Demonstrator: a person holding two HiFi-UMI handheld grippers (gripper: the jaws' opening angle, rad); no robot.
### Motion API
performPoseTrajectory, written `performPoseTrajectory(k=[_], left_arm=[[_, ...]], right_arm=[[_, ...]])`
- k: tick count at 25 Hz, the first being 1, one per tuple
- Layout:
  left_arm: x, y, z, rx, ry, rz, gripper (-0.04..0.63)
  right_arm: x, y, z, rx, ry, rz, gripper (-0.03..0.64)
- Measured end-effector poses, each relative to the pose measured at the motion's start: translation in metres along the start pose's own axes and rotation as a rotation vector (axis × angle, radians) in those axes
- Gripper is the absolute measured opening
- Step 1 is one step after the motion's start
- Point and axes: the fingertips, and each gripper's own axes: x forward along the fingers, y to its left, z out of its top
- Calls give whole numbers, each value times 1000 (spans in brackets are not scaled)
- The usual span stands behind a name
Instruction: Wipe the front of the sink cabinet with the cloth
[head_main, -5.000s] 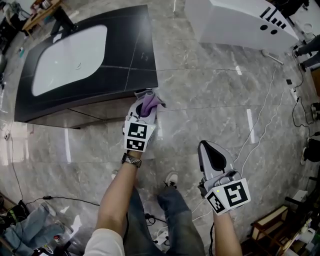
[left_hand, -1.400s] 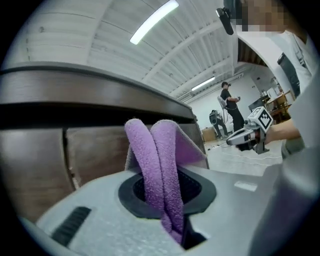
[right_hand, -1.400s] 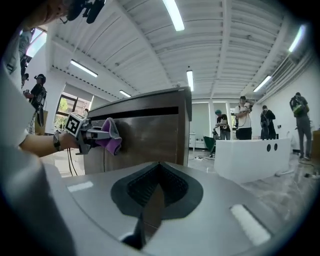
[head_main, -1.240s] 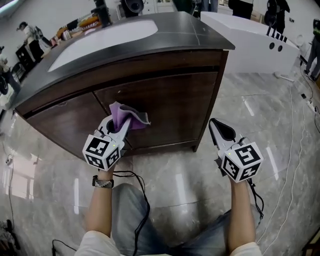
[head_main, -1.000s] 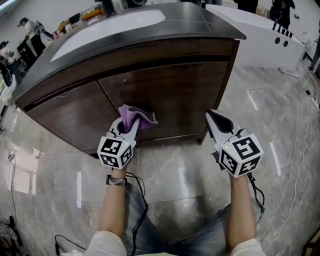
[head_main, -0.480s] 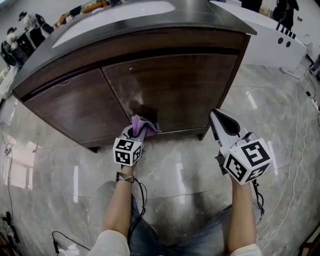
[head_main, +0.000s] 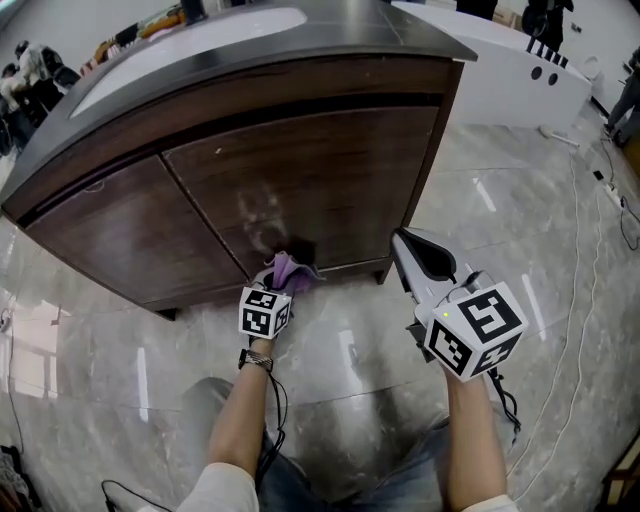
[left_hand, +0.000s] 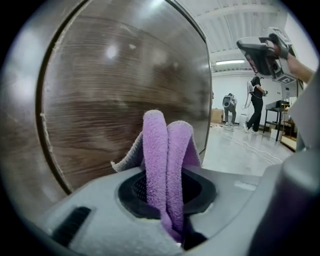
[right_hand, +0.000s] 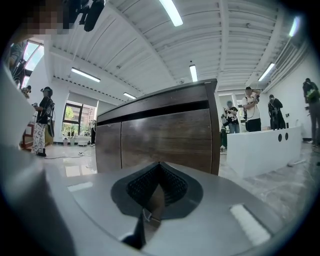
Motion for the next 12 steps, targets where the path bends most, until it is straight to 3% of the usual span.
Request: performPoseTrajectory(k=[6,12], left_arm=[[46,-54,9,31,28,-87,54],[84,-117,54,113,25,-211,52]], right_arm=[[-22,-15,1,26,-2,-16,5],[-28,-38,1,71,-15,-39,6]])
